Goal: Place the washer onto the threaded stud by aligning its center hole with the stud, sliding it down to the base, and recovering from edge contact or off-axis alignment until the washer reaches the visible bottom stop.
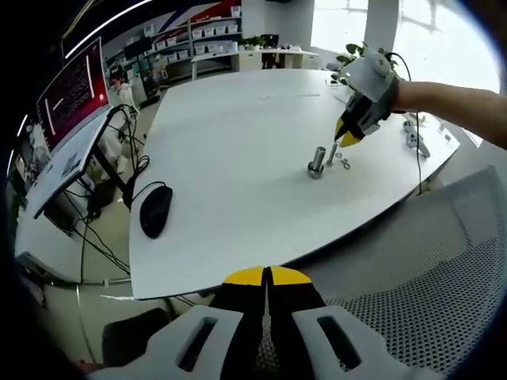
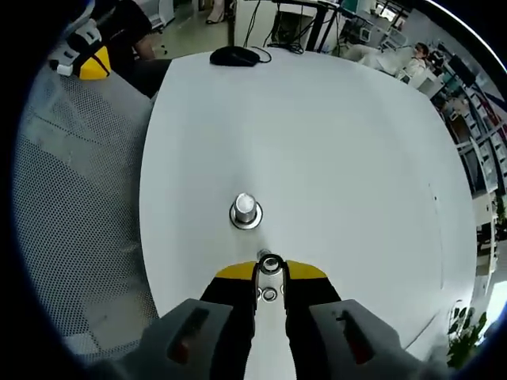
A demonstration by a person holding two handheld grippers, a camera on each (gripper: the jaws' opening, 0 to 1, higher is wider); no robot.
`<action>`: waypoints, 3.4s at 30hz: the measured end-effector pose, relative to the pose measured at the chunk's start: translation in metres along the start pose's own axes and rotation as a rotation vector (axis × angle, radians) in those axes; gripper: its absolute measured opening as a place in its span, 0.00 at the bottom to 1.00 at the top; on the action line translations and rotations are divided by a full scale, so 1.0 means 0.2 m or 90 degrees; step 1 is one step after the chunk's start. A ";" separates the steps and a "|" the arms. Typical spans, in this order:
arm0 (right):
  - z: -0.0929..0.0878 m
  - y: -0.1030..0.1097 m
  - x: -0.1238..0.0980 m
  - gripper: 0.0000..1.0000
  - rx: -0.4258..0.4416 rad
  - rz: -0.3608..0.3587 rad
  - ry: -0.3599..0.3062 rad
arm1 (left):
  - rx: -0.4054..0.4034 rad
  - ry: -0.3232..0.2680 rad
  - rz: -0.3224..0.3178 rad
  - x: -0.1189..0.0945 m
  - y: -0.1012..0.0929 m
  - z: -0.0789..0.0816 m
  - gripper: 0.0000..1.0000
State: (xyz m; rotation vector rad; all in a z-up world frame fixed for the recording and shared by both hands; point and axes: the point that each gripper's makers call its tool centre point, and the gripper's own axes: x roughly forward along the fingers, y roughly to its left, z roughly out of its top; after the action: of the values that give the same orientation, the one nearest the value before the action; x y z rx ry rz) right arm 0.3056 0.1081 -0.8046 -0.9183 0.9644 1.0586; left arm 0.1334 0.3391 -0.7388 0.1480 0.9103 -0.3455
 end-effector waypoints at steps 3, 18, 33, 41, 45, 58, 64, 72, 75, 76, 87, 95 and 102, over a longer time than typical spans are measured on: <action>0.00 0.00 0.01 0.14 -0.001 0.004 0.003 | -0.002 -0.001 0.001 0.00 0.00 0.00 0.00; -0.03 -0.01 0.13 0.14 -0.009 0.022 0.025 | -0.001 0.002 0.004 0.00 0.01 0.00 0.00; -0.08 0.02 0.26 0.13 -0.004 0.041 0.046 | -0.001 0.008 0.004 0.01 0.01 0.00 0.00; -0.10 0.04 0.28 0.14 -0.004 0.053 0.054 | -0.001 0.006 0.004 0.01 0.01 0.00 0.00; -0.11 0.06 0.29 0.33 0.007 0.053 0.045 | 0.000 0.005 0.004 0.01 0.01 0.00 0.00; -0.17 0.09 0.17 0.36 0.094 0.050 -0.004 | 0.002 0.000 0.002 0.00 0.01 0.00 0.00; -0.20 0.11 0.11 0.35 0.116 0.050 -0.027 | 0.002 -0.003 0.003 0.00 0.01 0.01 0.00; -0.28 0.14 0.07 0.35 0.152 0.054 -0.039 | 0.002 -0.003 0.004 0.00 0.01 0.01 0.00; -0.31 0.15 0.06 0.35 0.159 0.055 -0.036 | 0.001 -0.003 0.005 0.00 0.01 0.01 0.00; -0.33 0.16 0.06 0.35 0.163 0.056 -0.035 | 0.000 -0.003 0.005 0.00 0.01 0.01 0.00; -0.47 0.22 0.09 0.35 0.171 0.068 0.003 | 0.001 -0.009 0.003 0.00 0.01 0.01 0.00; -0.53 0.27 0.09 0.33 0.159 0.096 0.041 | 0.000 -0.013 0.003 0.00 0.01 0.02 0.00; -0.53 0.30 0.11 0.33 0.148 0.098 0.054 | 0.000 -0.015 0.004 0.00 0.01 0.02 0.00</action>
State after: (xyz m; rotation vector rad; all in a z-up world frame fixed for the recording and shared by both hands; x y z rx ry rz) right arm 0.2335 0.0290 -0.8661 -0.7110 1.2174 1.0177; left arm 0.1367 0.3391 -0.7364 0.1464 0.8868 -0.3404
